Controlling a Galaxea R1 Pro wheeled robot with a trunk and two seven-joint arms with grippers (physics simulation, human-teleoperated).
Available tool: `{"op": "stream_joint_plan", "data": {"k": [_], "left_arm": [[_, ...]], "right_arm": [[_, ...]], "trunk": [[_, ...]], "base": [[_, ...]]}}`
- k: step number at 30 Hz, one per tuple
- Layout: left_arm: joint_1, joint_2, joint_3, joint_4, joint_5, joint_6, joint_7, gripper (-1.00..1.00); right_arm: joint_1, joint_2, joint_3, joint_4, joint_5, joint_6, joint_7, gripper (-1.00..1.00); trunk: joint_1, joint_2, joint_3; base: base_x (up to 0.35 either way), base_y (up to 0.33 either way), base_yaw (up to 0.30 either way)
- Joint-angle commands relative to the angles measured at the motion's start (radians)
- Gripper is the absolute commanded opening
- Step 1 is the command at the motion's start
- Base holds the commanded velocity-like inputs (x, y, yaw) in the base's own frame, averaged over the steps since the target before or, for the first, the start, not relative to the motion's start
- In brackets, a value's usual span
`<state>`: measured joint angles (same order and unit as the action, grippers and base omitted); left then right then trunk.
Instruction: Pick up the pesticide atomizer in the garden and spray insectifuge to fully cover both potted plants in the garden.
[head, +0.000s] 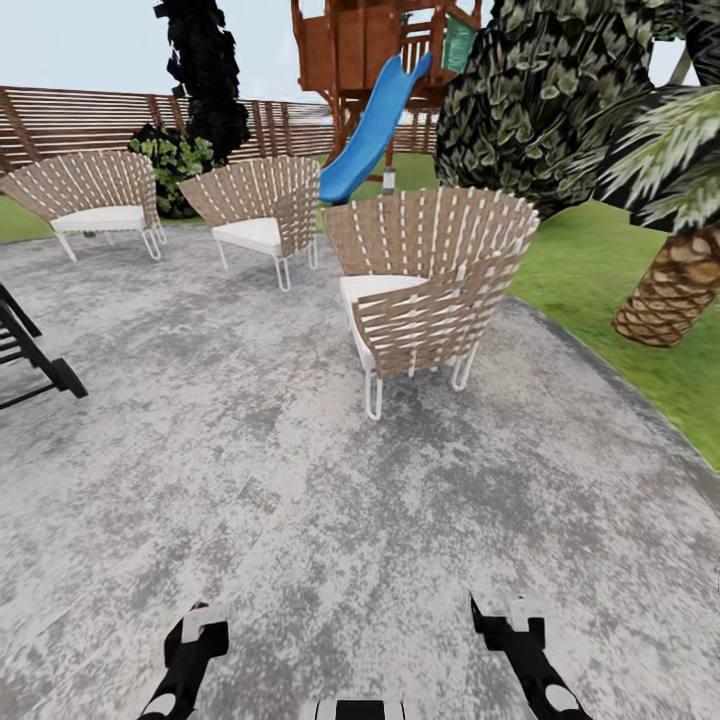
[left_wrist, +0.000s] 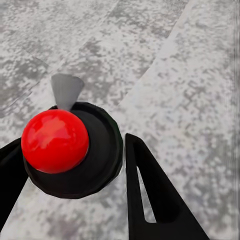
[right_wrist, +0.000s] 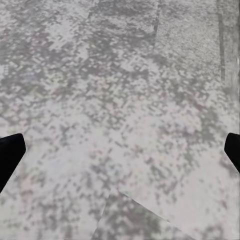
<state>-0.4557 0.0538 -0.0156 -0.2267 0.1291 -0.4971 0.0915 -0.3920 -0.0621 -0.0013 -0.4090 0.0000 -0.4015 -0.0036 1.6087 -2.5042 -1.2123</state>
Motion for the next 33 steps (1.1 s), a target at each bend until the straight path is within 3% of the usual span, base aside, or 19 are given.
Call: {"op": "stream_joint_plan", "data": {"k": [1, 11, 19, 25, 33], "left_arm": [[0.004, 0.001, -0.003, 0.0, 0.006, -0.003, 0.0, -1.0], [0.018, 0.001, -0.001, 0.001, 0.005, 0.003, 0.002, -1.0], [0.022, 0.003, -0.003, 0.002, 0.005, 0.005, 0.002, -1.0], [0.045, 0.005, -0.003, 0.001, 0.005, 0.005, 0.002, -1.0], [0.055, 0.005, -0.002, 0.008, 0.009, 0.006, 0.002, -1.0]], "right_arm": [[-0.001, 0.0, 0.0, 0.02, -0.001, -0.004, -0.001, 1.0], [-0.001, 0.001, 0.001, 0.133, 0.0, -0.055, 0.0, 1.0], [-0.001, 0.002, 0.003, 0.157, -0.003, -0.056, 0.006, 1.0], [-0.001, 0.004, 0.003, 0.162, 0.001, -0.056, 0.009, 1.0], [-0.001, 0.005, 0.003, 0.162, 0.001, -0.056, 0.009, 1.0]], "trunk": [[-0.001, 0.0, 0.005], [-0.005, 0.002, 0.056], [-0.009, 0.004, 0.092], [-0.032, 0.046, 0.114], [-0.062, 0.102, 0.139]], "base": [[0.0, 0.0, -0.174], [0.0, 0.0, -0.216], [0.0, 0.0, -0.273], [0.0, 0.0, -0.276], [0.0, 0.0, -0.046]]}}
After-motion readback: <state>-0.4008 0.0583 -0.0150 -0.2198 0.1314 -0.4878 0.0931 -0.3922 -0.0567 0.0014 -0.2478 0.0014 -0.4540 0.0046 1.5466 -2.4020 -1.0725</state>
